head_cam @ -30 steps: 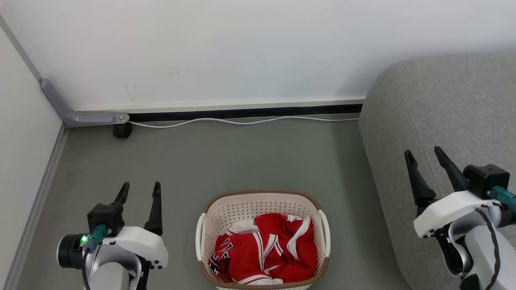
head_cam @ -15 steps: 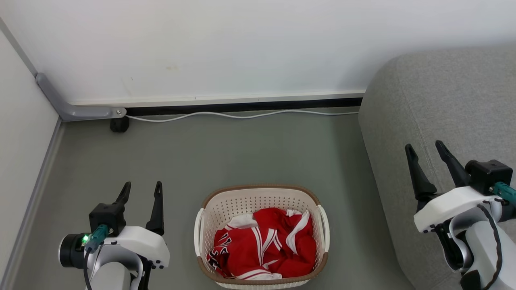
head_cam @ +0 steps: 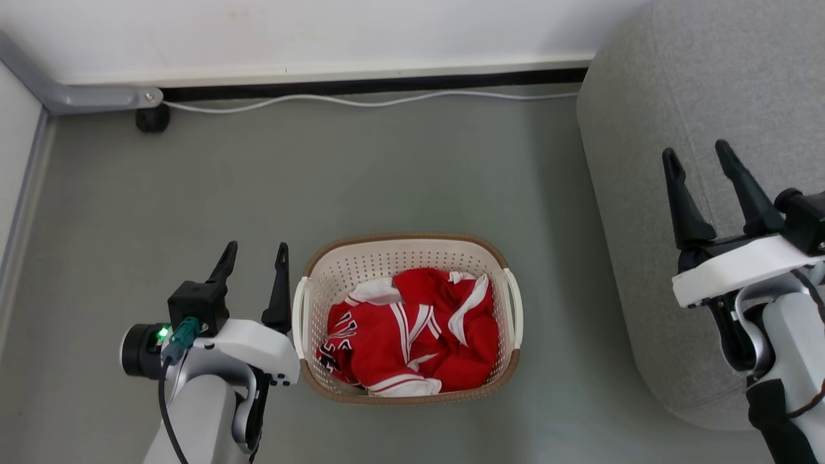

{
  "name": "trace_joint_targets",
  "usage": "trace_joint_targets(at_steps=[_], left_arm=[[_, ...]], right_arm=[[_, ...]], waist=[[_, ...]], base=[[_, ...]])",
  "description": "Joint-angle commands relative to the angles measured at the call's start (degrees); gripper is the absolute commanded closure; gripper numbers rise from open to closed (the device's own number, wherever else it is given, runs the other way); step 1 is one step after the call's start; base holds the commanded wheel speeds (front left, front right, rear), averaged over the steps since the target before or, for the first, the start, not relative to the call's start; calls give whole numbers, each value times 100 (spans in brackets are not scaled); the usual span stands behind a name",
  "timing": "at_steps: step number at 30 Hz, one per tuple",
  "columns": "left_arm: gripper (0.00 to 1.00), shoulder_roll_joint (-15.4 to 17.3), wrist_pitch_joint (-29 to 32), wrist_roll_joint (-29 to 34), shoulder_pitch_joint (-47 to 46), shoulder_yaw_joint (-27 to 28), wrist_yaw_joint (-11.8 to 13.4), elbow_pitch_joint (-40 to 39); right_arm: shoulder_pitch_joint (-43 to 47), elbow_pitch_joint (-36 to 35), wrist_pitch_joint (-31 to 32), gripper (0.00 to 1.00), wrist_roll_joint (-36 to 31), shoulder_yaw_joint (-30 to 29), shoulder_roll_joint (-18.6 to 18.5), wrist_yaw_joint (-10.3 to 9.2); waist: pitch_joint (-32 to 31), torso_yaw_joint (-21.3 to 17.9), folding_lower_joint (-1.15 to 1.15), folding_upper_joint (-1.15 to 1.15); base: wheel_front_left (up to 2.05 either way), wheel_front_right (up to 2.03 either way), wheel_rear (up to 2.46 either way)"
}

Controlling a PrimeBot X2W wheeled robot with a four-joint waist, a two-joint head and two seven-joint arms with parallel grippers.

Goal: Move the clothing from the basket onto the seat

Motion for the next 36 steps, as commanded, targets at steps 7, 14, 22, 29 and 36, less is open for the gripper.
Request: trace_joint_targets(at_steps=[7,14,22,29,36], left_arm=[[0,81,-60,-300,-604,-265,268,-113],[0,81,-60,-559,-865,-563,370,-9],[0,81,-60,-685,-1432,-1000,402,292],[0,81,-60,-735,-2138,-1546,296,912],[0,81,-60,-720,-2936,-2425,166,2109]], right_arm=[[-482,-508,-77,0,-1,-58,-174,42],[-739,-795,-77,0,0,-146,-197,42],[-1056,-1261,-77,0,39,-47,-258,42],[-1368,-1538,-77,0,97,128,-197,42],[-1612,-1752,-77,0,139,354,-73,42]], waist=[[1065,-120,0,0],[1619,-159,0,0],[2418,-327,0,0],[2991,-541,0,0],[3351,-766,0,0]], base=[[0,0,0],[0,0,0],[0,0,0],[0,0,0],[0,0,0]])
